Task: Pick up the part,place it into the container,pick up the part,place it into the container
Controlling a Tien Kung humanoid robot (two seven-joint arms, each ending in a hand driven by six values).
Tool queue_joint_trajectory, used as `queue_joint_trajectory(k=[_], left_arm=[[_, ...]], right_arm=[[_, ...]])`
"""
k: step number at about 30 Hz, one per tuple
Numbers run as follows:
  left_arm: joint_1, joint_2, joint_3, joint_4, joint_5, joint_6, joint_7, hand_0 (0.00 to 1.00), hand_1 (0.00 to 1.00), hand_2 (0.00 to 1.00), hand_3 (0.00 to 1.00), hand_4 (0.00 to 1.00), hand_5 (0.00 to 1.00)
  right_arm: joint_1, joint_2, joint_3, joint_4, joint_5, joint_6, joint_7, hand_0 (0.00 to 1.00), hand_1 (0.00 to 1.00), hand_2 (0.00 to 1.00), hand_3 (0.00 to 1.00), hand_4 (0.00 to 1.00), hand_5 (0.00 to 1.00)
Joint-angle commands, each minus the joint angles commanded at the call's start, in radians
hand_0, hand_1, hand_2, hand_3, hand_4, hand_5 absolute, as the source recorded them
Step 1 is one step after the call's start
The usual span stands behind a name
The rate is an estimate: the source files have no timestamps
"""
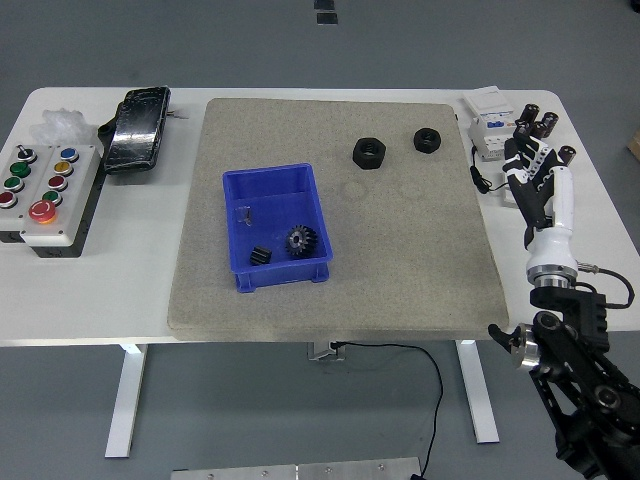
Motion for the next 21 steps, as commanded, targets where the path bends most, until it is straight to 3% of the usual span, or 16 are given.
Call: queue_joint_trajectory(k=[6, 21], left_arm=[[0.011, 0.006, 0.005, 0.000, -0.008, -0.011, 0.024, 0.581, 0.639, 0.680, 0.703, 0.611, 0.358], [0.022, 0.009, 0.009, 0.000, -0.024, -0.013, 0.042, 0.586, 0.642, 0.630, 0.693, 0.631, 0.380]], right_arm=[[0.003, 0.000, -0.013, 0.019, 0.153, -0.005, 0.091, 0.687, 0.743, 0.715, 0.680, 0.792, 0.584], [0.003, 0.000, -0.041, 0.013, 0.224, -0.007, 0.106, 0.712, 0.742, 0.717, 0.680, 0.789, 0.582]])
